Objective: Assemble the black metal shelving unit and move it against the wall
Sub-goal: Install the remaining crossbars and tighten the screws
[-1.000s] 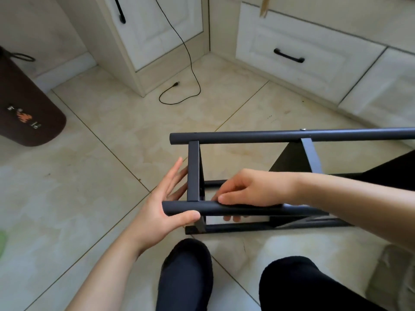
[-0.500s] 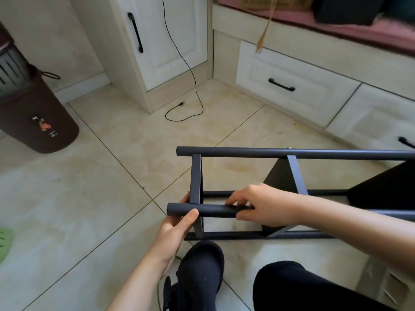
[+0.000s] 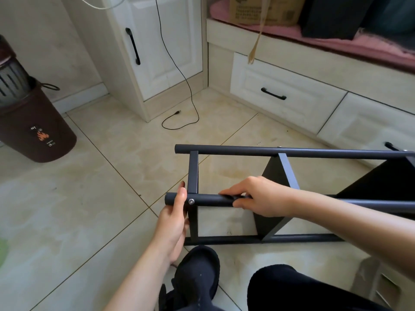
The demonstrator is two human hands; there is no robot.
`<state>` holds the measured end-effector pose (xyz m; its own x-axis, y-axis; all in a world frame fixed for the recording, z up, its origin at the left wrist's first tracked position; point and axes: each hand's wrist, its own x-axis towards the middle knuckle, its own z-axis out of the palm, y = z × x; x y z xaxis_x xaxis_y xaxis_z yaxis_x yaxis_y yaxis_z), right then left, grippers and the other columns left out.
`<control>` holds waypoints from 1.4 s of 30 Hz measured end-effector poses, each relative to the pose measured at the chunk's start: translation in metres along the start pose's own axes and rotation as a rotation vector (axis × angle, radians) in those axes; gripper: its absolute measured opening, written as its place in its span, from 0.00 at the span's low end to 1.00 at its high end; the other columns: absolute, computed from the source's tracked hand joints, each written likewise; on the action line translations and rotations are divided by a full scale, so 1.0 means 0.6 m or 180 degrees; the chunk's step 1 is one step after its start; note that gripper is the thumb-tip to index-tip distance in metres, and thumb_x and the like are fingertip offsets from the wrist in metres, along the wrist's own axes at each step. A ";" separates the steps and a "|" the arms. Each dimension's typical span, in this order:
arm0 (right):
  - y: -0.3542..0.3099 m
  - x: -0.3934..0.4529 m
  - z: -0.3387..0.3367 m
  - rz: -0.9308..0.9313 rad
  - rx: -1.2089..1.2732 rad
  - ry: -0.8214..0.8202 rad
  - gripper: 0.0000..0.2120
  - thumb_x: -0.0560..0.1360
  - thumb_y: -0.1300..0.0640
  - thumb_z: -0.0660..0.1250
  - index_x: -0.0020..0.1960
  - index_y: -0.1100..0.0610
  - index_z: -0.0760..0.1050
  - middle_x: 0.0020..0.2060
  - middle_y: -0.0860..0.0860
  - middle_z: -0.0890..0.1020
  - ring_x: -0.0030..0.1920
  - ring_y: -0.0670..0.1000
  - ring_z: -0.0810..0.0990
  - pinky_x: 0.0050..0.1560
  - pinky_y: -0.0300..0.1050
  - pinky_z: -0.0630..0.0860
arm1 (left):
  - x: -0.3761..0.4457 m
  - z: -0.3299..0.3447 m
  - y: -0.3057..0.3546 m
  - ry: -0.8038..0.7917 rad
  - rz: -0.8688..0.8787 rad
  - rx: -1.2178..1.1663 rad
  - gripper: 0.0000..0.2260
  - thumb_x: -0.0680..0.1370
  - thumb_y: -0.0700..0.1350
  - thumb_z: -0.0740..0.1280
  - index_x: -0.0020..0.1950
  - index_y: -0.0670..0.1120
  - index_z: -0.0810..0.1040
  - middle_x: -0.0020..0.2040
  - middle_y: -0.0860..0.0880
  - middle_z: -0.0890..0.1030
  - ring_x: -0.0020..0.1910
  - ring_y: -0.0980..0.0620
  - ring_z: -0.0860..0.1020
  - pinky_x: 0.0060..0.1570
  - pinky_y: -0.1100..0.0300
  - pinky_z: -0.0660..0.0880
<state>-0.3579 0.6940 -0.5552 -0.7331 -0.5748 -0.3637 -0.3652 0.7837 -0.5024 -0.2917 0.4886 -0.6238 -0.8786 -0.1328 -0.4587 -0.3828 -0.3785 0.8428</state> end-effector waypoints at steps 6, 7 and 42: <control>-0.019 -0.013 -0.060 -0.0139 0.0126 0.0345 0.18 0.80 0.57 0.64 0.69 0.47 0.75 0.54 0.42 0.82 0.51 0.45 0.79 0.59 0.41 0.74 | -0.002 0.034 0.092 -0.0074 0.0270 0.0176 0.29 0.67 0.65 0.68 0.65 0.55 0.77 0.62 0.53 0.82 0.66 0.53 0.77 0.75 0.47 0.65; -0.022 -0.017 -0.071 -0.0188 0.0166 0.0411 0.18 0.81 0.58 0.64 0.69 0.47 0.75 0.50 0.39 0.81 0.48 0.44 0.79 0.57 0.41 0.74 | -0.003 0.041 0.109 -0.0089 0.0326 0.0181 0.26 0.67 0.65 0.69 0.60 0.54 0.78 0.59 0.53 0.83 0.64 0.54 0.78 0.74 0.47 0.65; -0.077 -0.264 -0.138 -0.0534 0.3104 0.2620 0.15 0.77 0.68 0.68 0.61 0.56 0.75 0.50 0.54 0.85 0.52 0.53 0.85 0.52 0.51 0.82 | -0.219 0.383 0.322 -0.0590 0.3572 0.2429 0.19 0.74 0.43 0.75 0.57 0.52 0.67 0.48 0.55 0.80 0.51 0.77 0.68 0.72 0.39 0.61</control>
<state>-0.2724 0.7684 -0.4097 -0.9830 -0.0618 0.1726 -0.1742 0.0205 -0.9845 -0.3158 0.6435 -0.3357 -0.8202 0.1154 0.5603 0.5456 0.4523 0.7055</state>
